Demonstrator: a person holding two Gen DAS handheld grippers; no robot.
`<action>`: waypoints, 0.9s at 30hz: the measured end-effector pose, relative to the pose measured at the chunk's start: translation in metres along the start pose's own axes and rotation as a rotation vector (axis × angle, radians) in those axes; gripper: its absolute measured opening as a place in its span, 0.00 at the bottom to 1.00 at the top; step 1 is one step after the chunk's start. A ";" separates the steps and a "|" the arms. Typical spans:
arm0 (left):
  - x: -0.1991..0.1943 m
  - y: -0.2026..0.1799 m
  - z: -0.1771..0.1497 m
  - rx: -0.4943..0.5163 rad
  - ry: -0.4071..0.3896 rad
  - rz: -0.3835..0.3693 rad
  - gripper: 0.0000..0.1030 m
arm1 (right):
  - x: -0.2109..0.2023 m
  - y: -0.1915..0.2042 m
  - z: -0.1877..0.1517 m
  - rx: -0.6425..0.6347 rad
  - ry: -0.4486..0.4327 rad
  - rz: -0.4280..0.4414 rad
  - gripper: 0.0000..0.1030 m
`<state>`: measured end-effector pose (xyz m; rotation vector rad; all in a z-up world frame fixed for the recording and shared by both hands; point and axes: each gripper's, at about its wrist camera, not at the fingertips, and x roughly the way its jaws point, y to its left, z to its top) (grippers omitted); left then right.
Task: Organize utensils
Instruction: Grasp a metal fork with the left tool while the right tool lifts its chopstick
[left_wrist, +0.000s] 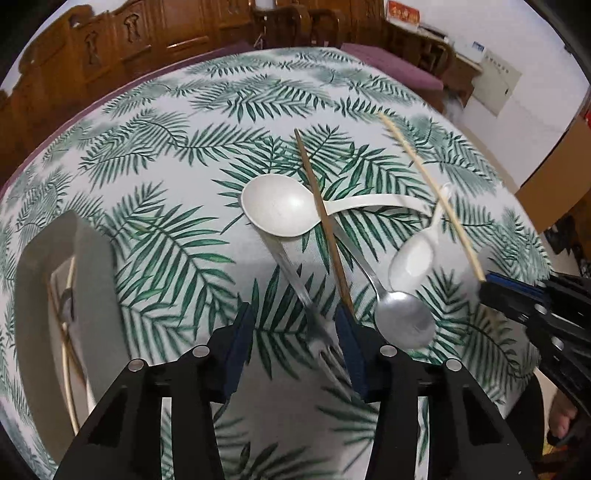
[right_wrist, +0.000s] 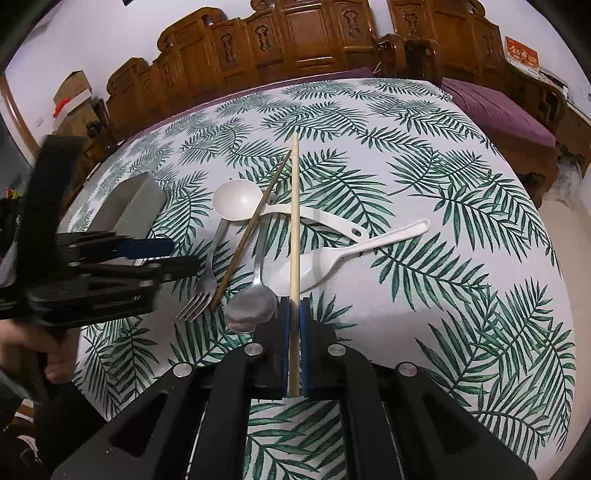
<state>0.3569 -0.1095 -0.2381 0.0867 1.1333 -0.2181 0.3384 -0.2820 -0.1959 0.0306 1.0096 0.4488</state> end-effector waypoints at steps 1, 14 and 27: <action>0.004 0.000 0.003 -0.002 0.007 0.001 0.40 | -0.001 0.000 0.000 0.000 -0.001 0.001 0.06; 0.027 0.005 0.021 -0.043 0.039 0.023 0.22 | -0.006 0.001 0.002 -0.002 -0.010 0.015 0.06; 0.007 0.029 -0.009 -0.089 0.059 0.007 0.06 | -0.012 0.019 0.003 -0.013 -0.027 0.018 0.06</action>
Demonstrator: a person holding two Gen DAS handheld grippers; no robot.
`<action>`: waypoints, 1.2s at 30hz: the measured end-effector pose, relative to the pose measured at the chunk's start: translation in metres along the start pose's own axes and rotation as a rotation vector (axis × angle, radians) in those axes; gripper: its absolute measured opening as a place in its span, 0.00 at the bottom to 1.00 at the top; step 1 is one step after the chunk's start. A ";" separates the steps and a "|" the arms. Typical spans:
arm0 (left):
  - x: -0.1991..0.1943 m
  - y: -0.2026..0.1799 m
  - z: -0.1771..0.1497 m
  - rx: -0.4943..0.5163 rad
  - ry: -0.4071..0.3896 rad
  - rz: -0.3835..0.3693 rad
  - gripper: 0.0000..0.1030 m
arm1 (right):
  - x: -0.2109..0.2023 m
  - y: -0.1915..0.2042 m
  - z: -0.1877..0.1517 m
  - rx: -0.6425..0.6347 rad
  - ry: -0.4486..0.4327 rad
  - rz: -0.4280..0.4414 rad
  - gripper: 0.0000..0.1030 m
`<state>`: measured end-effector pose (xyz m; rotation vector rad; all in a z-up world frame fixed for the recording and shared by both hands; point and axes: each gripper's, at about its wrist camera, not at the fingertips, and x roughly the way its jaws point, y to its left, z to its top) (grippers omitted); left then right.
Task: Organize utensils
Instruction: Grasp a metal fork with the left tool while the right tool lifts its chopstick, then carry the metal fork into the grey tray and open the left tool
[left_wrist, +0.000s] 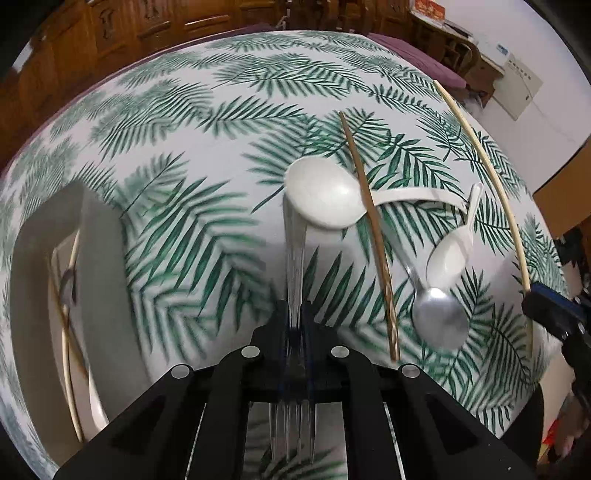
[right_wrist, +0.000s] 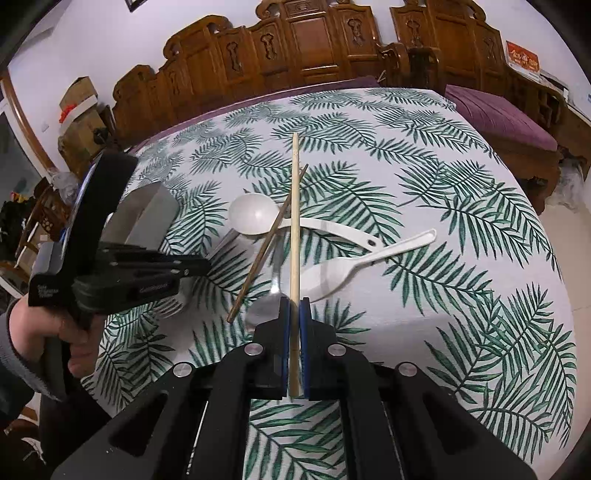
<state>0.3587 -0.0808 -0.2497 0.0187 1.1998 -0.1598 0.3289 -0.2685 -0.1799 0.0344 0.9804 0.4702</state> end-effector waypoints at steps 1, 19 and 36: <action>-0.002 0.002 -0.004 -0.006 0.000 -0.002 0.06 | 0.000 0.004 0.000 -0.006 0.001 0.002 0.06; -0.065 0.032 -0.038 0.000 -0.095 -0.002 0.06 | 0.003 0.058 0.002 -0.062 0.003 0.043 0.06; -0.125 0.073 -0.030 -0.054 -0.233 -0.006 0.06 | 0.003 0.095 0.014 -0.116 -0.003 0.092 0.06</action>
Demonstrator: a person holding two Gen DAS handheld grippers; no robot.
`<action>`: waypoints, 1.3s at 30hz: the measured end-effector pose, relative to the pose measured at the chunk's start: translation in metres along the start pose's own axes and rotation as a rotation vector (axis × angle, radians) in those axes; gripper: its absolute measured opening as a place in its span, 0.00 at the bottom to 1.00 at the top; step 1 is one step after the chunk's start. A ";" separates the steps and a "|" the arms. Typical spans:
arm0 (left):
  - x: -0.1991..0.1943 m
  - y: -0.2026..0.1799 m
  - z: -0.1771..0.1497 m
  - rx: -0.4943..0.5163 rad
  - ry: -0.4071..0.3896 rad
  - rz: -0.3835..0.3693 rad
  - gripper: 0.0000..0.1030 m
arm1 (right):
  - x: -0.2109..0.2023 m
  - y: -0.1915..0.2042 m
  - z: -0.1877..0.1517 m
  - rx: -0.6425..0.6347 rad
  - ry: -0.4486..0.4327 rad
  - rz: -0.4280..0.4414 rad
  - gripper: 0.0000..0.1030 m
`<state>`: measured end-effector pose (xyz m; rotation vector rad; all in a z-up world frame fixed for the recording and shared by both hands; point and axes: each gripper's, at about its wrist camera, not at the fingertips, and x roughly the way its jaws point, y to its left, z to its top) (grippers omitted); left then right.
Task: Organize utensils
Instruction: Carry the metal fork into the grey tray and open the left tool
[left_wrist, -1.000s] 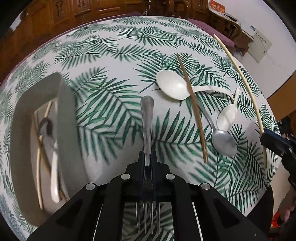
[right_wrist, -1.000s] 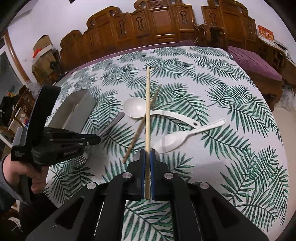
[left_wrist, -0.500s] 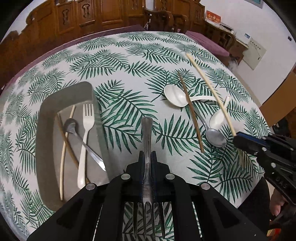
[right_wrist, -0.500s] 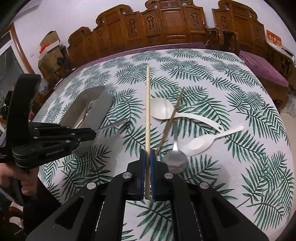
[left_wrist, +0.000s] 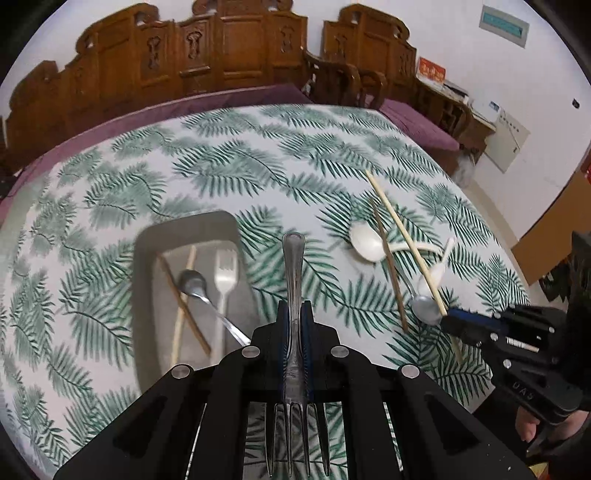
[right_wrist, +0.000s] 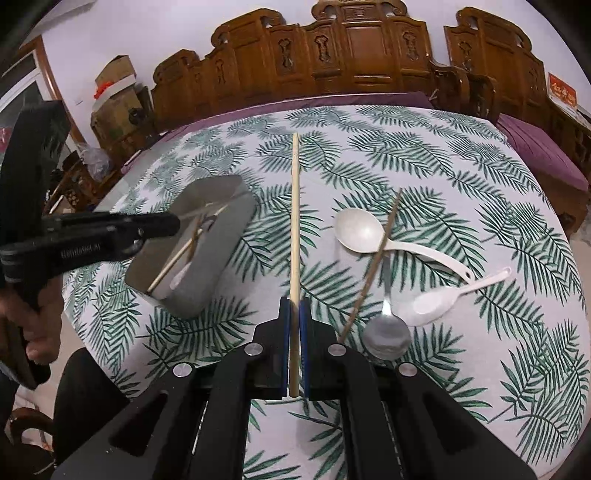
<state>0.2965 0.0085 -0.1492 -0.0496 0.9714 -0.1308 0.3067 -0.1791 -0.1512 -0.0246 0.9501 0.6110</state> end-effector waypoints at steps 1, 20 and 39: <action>-0.001 0.004 0.001 -0.005 -0.006 0.002 0.06 | 0.001 0.002 0.001 -0.002 0.000 0.003 0.06; 0.040 0.086 0.001 -0.110 0.032 0.116 0.06 | 0.029 0.019 0.009 -0.019 0.048 0.049 0.06; 0.082 0.084 -0.006 -0.093 0.144 0.144 0.06 | 0.033 0.013 0.021 -0.014 0.053 0.054 0.06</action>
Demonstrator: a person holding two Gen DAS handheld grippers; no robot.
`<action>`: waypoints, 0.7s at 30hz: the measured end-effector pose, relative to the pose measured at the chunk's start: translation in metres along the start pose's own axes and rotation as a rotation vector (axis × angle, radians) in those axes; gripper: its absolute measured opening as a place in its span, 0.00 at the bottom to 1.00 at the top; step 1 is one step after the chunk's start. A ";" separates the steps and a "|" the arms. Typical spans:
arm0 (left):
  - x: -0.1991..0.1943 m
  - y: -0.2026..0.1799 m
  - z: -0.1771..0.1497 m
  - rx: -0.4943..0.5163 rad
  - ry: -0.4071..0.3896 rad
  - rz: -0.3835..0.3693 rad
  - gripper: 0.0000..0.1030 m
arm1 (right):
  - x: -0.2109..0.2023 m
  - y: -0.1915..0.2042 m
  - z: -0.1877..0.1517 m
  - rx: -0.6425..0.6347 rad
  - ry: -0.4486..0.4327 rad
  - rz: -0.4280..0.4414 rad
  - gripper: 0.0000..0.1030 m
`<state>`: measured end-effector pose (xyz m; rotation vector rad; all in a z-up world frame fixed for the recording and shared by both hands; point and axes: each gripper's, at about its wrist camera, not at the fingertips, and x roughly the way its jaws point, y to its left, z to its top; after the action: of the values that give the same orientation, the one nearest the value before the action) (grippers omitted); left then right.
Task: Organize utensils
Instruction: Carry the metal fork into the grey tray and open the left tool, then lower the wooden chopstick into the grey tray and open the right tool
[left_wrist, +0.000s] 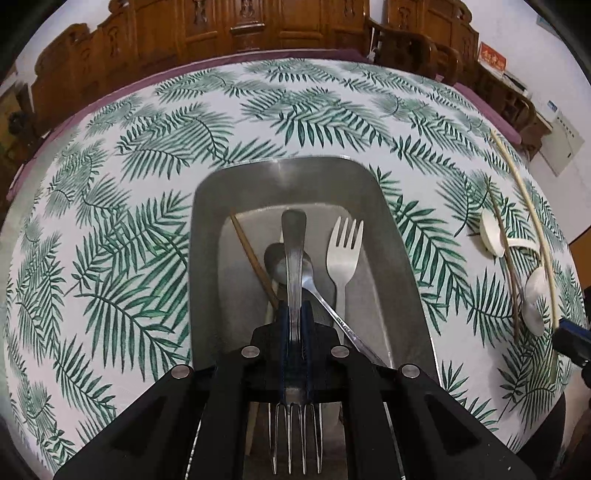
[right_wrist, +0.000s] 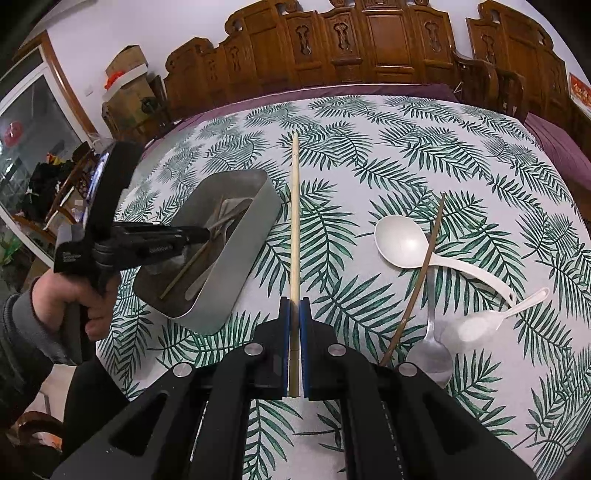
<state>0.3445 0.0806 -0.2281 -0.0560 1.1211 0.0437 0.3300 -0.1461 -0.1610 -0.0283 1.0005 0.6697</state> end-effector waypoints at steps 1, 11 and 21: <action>0.001 0.000 -0.001 -0.002 0.004 -0.001 0.06 | 0.000 0.000 0.000 -0.001 -0.001 0.000 0.06; -0.001 0.000 -0.004 0.004 0.005 -0.005 0.06 | -0.005 0.011 -0.002 -0.017 0.000 -0.008 0.06; -0.062 0.012 -0.018 -0.021 -0.115 -0.034 0.06 | -0.001 0.037 0.009 -0.052 -0.004 0.014 0.06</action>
<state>0.3004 0.0914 -0.1807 -0.0906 1.0049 0.0279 0.3169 -0.1138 -0.1450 -0.0656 0.9801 0.7088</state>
